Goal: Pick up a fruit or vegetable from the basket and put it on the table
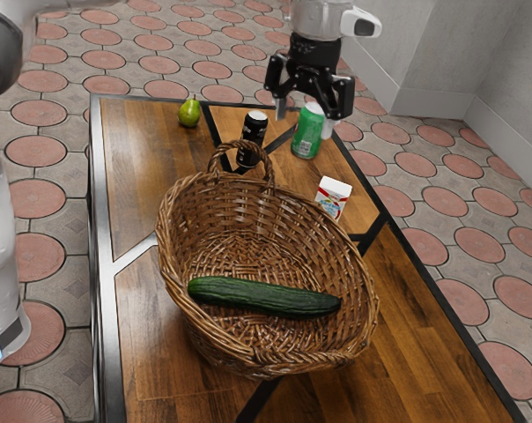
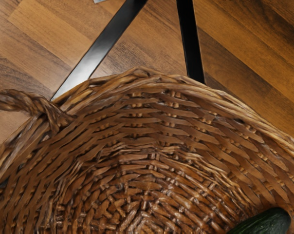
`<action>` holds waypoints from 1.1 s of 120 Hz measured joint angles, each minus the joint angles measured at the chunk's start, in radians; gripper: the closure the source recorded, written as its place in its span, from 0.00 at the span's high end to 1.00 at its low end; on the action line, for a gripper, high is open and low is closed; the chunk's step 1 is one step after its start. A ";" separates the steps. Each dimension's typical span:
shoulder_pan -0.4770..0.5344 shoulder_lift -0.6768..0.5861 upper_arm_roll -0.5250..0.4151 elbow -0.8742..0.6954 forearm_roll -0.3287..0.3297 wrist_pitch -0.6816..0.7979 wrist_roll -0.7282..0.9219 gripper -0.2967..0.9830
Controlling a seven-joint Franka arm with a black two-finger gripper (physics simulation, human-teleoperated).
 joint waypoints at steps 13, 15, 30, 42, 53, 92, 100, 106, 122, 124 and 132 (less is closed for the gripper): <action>0.013 -0.003 -0.007 0.005 -0.019 -0.037 -0.304 0.77; 0.016 -0.003 -0.007 0.005 -0.022 -0.041 -0.346 0.77; -0.036 -0.008 -0.035 0.005 -0.036 -0.063 -0.613 0.77; -0.072 0.004 -0.042 0.006 -0.046 -0.073 -0.677 0.77; -0.143 0.028 -0.054 0.004 -0.053 -0.078 -0.674 0.77; -0.327 -0.058 -0.049 -0.280 -0.016 0.113 -0.544 0.77; -0.328 -0.054 -0.050 -0.288 -0.001 0.143 -0.494 0.77; -0.330 -0.055 -0.050 -0.301 0.005 0.160 -0.459 0.77; -0.332 -0.063 -0.051 -0.327 0.012 0.192 -0.360 0.77; -0.332 -0.062 -0.052 -0.328 0.013 0.194 -0.346 0.77; -0.334 -0.062 -0.052 -0.341 0.014 0.204 -0.283 0.77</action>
